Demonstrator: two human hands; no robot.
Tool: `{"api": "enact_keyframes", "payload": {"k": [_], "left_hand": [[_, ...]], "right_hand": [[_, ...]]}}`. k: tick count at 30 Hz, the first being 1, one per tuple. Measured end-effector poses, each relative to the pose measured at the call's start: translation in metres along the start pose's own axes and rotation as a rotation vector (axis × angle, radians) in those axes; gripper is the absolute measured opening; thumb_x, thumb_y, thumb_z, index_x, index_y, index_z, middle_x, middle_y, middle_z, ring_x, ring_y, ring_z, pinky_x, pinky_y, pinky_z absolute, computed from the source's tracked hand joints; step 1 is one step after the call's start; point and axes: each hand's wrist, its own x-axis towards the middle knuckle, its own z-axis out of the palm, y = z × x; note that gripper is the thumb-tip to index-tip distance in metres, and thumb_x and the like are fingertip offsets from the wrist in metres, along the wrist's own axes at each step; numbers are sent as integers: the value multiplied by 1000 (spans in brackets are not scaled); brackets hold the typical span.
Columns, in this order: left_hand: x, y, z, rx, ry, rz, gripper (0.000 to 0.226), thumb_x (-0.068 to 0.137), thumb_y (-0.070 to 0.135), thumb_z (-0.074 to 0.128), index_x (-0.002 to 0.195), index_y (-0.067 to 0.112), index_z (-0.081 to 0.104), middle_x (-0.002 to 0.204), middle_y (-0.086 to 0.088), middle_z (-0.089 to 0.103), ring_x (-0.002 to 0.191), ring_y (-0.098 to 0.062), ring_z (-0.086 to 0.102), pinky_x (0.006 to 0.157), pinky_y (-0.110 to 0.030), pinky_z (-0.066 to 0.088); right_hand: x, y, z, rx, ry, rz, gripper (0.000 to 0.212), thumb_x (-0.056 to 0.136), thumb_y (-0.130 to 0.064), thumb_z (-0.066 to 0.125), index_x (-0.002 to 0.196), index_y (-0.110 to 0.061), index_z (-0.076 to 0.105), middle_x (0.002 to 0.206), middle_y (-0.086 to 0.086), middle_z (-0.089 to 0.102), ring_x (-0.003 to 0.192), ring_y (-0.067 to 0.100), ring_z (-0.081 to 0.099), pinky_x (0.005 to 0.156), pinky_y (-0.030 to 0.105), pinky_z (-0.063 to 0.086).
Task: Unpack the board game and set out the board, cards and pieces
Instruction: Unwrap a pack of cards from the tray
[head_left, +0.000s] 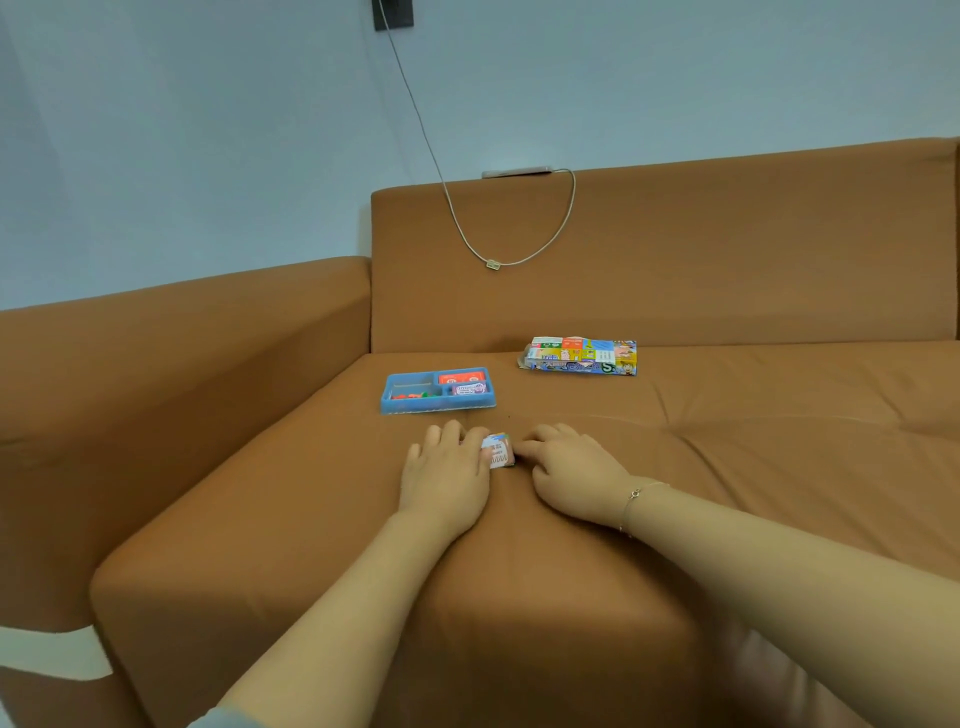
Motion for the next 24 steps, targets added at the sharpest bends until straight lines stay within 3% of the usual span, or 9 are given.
{"api": "enact_keyframes", "payload": {"k": [5,12,18,21,24], "left_hand": [[-2,5,-6,-50,-49,55,31,102,34,29,129,25,42,118,-2,45,102,-23,51,72,-35,41],[1,3,-9,-231,-184,115,31,102,22,34,130,14,42,125,-7,43,105,-27,51,86,-37,41],[5,4,-15,-238,-234,20,16,100,23,40,99,8,44,110,-12,47,95,-29,50,75,-34,35],[16,5,-22,-276,-253,12,15,99,23,42,89,12,40,98,-8,53,86,-25,49,69,-33,33],[31,16,-26,-569,-282,-6,15,99,24,42,88,14,43,88,-2,65,65,-15,53,62,-25,41]], "right_hand": [[1,-5,-4,-120,-51,-21,42,95,-16,34,134,-20,46,131,7,45,120,26,39,93,35,34],[2,0,-7,-96,-95,-57,44,95,-13,33,137,-17,45,137,7,42,124,26,37,97,35,33],[4,7,-7,-52,-110,-109,45,93,-9,34,133,-18,52,134,6,47,121,25,39,98,37,36],[8,9,-12,85,-33,-85,37,94,-10,36,122,-15,59,125,9,53,117,27,45,95,36,38],[12,14,-25,391,164,1,29,91,-10,40,99,-14,67,102,6,63,98,24,55,86,38,44]]}}
